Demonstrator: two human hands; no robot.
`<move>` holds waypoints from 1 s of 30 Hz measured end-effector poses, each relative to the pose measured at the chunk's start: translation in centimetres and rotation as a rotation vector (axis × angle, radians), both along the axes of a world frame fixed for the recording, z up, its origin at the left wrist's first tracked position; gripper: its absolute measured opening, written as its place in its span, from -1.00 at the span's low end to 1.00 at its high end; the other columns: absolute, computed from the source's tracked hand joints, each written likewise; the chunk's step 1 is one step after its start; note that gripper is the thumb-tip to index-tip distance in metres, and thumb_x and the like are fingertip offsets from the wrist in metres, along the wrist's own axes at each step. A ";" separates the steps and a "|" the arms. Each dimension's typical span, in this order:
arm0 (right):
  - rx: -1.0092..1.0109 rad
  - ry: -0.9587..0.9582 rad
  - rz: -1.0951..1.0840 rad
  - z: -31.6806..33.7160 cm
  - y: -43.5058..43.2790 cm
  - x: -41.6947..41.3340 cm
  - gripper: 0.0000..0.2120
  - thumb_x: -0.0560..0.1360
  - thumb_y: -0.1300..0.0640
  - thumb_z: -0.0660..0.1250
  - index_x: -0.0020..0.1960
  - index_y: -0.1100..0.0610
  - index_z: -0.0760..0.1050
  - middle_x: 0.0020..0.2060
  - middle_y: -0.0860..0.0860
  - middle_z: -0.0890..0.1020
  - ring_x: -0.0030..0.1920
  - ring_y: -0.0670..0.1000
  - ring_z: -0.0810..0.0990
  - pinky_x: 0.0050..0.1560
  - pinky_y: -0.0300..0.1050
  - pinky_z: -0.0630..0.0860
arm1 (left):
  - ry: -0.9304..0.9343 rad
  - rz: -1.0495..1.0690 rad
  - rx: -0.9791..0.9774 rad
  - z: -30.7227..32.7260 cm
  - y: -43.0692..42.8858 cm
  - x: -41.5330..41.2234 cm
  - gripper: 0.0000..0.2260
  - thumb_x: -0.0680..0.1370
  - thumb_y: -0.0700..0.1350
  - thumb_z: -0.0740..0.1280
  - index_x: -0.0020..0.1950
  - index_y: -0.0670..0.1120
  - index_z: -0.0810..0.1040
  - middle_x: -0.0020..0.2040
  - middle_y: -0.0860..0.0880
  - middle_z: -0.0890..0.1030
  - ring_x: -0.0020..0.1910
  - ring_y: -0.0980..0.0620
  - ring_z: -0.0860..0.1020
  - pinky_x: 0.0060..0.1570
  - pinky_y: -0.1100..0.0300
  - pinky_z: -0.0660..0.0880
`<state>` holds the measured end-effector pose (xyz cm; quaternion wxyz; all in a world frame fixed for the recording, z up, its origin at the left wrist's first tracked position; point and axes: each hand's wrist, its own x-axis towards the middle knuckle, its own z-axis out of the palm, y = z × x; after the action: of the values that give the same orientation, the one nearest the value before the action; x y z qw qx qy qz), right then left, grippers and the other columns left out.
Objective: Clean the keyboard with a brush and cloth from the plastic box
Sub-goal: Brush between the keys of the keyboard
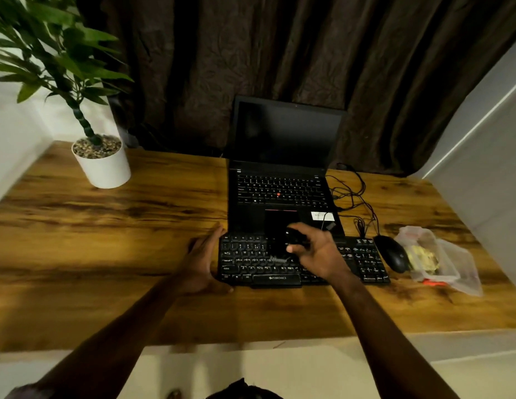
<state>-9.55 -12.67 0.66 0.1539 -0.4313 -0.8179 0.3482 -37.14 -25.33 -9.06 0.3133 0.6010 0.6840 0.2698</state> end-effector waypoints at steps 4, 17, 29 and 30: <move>0.019 -0.067 -0.050 0.4 0.8 3.0 -0.51 0.49 0.28 0.45 0.37 0.02 0.49 0.17 0.07 0.64 0.14 0.01 0.64 0.10 -0.03 0.66 | -0.008 0.005 -0.009 0.0 0.0 -0.1 0.42 -0.01 0.43 0.59 0.59 0.20 -0.25 0.59 0.19 0.06 0.55 0.06 0.01 0.45 0.04 0.11; 0.069 -0.098 0.057 -0.7 -1.4 -4.9 -0.53 0.52 0.14 0.45 0.34 -0.21 0.45 0.16 -0.01 0.60 0.11 -0.06 0.57 0.13 -0.22 0.55 | 0.166 0.017 -0.009 -1.2 0.7 -0.4 0.36 -0.10 0.62 0.38 0.45 0.37 -0.42 0.57 0.08 0.16 0.54 -0.07 0.09 0.50 -0.04 -0.02; 0.112 -0.175 -0.082 0.0 -1.5 -1.6 -0.51 0.51 0.25 0.43 0.34 -0.14 0.48 0.09 0.04 0.64 0.03 0.01 0.64 0.07 0.03 0.67 | 0.195 -0.006 0.033 -0.5 0.0 -0.2 0.34 0.03 0.49 0.48 0.59 0.18 -0.25 0.60 0.03 0.09 0.54 -0.02 0.05 0.52 -0.04 -0.04; 0.117 -0.189 -0.063 -0.2 -1.9 -2.5 -0.51 0.52 0.23 0.42 0.34 -0.19 0.46 0.08 0.03 0.61 0.01 0.00 0.62 0.06 0.00 0.66 | 0.199 -0.007 0.027 -0.3 0.0 -0.2 0.33 0.05 0.47 0.49 0.59 0.17 -0.24 0.60 0.03 0.06 0.54 0.00 0.02 0.53 -0.02 -0.05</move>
<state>-12.09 -14.58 0.45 0.1117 -0.4779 -0.8339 0.2525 -37.33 -25.33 -9.40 0.2363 0.6315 0.7060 0.2168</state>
